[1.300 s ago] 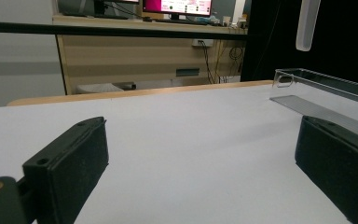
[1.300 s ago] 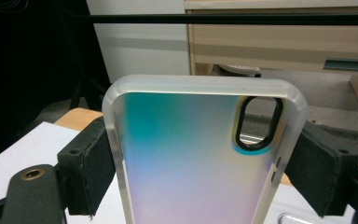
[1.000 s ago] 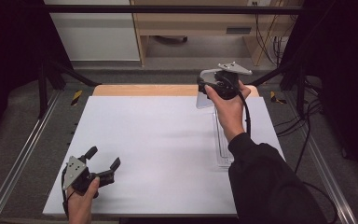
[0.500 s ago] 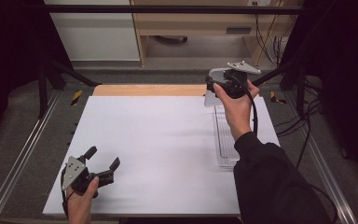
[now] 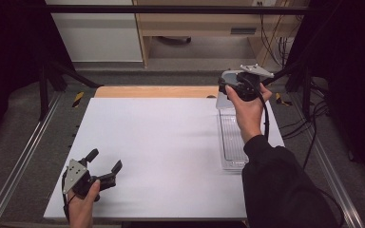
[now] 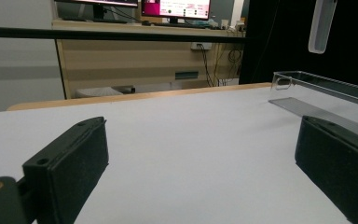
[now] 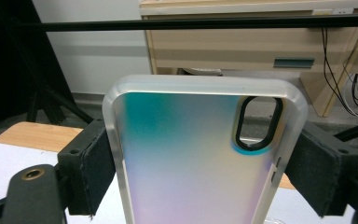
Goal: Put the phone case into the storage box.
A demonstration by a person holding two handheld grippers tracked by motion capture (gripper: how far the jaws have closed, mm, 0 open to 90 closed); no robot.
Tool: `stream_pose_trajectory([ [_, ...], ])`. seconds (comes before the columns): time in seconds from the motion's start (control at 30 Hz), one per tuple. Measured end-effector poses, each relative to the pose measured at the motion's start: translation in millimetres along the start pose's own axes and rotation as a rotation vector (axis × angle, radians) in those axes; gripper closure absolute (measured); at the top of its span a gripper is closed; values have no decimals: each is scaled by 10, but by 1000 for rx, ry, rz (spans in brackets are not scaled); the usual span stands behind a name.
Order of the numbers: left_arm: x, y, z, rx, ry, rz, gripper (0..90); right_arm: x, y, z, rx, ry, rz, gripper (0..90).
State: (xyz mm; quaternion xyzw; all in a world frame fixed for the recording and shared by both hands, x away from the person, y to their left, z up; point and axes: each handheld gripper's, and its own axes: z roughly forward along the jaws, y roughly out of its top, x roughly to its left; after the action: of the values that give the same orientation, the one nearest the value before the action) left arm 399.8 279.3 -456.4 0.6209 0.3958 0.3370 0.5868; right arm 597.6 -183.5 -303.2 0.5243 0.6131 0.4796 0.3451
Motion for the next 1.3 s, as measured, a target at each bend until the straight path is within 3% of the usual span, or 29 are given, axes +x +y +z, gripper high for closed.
stream_pose_trajectory([
  [0.57, -15, -1, 14, 1, -5, 2, 20, -199, -115, 24, 15, -41, 19, 178],
  [1.3, -25, 1, 22, -9, -11, 13, 20, -273, -228, 84, 32, -72, 32, 177],
])
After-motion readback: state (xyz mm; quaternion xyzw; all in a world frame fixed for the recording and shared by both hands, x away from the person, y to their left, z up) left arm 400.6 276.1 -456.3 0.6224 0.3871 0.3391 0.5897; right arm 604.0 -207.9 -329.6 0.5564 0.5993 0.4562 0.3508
